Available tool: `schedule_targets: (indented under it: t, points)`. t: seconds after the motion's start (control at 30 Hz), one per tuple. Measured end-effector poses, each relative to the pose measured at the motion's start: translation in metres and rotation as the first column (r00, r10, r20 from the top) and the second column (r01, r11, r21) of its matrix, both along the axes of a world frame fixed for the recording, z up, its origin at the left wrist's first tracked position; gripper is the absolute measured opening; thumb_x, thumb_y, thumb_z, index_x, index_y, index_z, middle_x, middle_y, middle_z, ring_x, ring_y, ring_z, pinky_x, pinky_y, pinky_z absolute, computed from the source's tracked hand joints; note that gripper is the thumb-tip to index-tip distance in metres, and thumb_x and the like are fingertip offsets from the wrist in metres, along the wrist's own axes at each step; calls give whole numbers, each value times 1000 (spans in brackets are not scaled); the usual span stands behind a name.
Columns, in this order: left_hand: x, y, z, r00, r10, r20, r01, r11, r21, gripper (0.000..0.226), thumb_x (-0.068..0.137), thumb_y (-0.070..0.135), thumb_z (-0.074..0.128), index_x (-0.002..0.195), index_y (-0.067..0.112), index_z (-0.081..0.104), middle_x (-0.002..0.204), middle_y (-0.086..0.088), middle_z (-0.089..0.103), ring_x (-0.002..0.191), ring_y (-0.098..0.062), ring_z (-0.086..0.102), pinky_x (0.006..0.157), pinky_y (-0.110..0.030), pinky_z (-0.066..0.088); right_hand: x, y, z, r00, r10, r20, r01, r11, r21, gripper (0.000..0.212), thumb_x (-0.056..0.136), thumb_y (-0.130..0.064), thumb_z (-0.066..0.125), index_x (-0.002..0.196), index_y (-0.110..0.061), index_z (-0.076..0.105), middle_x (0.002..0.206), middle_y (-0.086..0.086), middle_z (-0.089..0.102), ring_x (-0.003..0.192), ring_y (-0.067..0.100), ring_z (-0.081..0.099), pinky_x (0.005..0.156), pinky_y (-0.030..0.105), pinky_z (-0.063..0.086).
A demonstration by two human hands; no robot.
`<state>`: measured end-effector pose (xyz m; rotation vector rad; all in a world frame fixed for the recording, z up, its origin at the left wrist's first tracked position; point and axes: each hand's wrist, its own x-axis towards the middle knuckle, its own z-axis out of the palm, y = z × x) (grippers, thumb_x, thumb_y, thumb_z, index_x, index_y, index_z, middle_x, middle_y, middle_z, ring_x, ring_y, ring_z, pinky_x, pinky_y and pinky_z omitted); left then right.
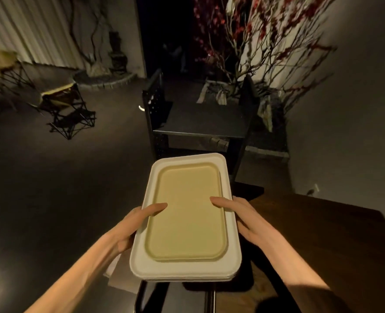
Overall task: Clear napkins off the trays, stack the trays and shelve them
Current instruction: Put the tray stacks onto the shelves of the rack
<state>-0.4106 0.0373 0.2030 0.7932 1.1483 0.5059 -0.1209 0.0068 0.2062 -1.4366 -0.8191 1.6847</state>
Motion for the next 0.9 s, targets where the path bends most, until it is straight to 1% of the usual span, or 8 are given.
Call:
schedule_targets:
  t: [0.17, 0.3, 0.37, 0.47, 0.63, 0.73, 0.83, 0.9]
  points:
    - [3, 9, 50, 1000, 14, -13, -13, 998, 59, 73, 61, 44, 88, 120, 7, 67, 115, -22, 72, 111, -44, 65, 100, -58, 49, 11, 7, 33, 995, -77, -59, 80, 996, 49, 109, 55, -44, 94, 145, -12, 41, 134, 7, 61, 122, 22, 61, 106, 41, 48]
    - [9, 28, 92, 1000, 18, -9, -17, 995, 98, 65, 70, 42, 82, 122, 8, 65, 115, -21, 72, 108, -41, 68, 101, -57, 48, 10, 15, 71, 984, 5, -178, 17, 993, 120, 53, 76, -32, 82, 121, -8, 68, 122, 17, 68, 116, 33, 64, 108, 48, 44]
    - [11, 39, 110, 999, 13, 32, -17, 994, 104, 62, 73, 40, 81, 124, 9, 65, 118, -20, 71, 107, -40, 68, 102, -55, 48, 10, 24, 86, 973, 16, -229, 18, 989, 148, 47, 77, -32, 80, 118, -10, 71, 123, 18, 68, 117, 34, 63, 110, 49, 41]
    - [12, 56, 130, 990, 37, 133, -51, 994, 101, 58, 77, 35, 78, 127, 9, 63, 123, -21, 68, 107, -39, 66, 102, -54, 48, 9, 43, 100, 953, -75, -295, 116, 986, 122, 42, 80, -29, 76, 117, -11, 72, 120, 18, 69, 111, 34, 67, 108, 50, 43]
    - [17, 75, 143, 973, 70, 220, -90, 992, 83, 53, 79, 30, 77, 125, 5, 66, 122, -21, 68, 100, -37, 67, 106, -51, 45, 4, 70, 111, 926, -150, -347, 184, 981, 67, 47, 78, -31, 78, 121, -11, 69, 122, 17, 69, 114, 34, 65, 110, 51, 41]
    - [14, 77, 133, 963, 84, 255, -100, 994, 52, 44, 81, 27, 75, 117, 2, 71, 123, -23, 67, 106, -38, 66, 105, -54, 45, 4, 80, 114, 926, -201, -321, 228, 972, 49, 44, 78, -30, 78, 116, -10, 72, 117, 18, 71, 111, 35, 67, 107, 51, 44]
    - [14, 72, 119, 978, 3, 207, -14, 999, 52, 40, 78, 28, 77, 108, 3, 75, 119, -23, 70, 101, -37, 69, 97, -56, 51, 5, 86, 111, 926, -250, -282, 267, 963, 23, 54, 69, -31, 84, 118, -11, 70, 115, 18, 71, 109, 37, 67, 105, 52, 45]
    - [18, 73, 114, 985, -25, 172, 15, 998, 57, 46, 69, 21, 86, 109, 1, 74, 118, -24, 70, 106, -39, 69, 97, -56, 51, 6, 89, 110, 925, -276, -262, 292, 956, 26, 57, 68, -34, 84, 119, -13, 70, 115, 17, 72, 109, 36, 68, 105, 51, 46]
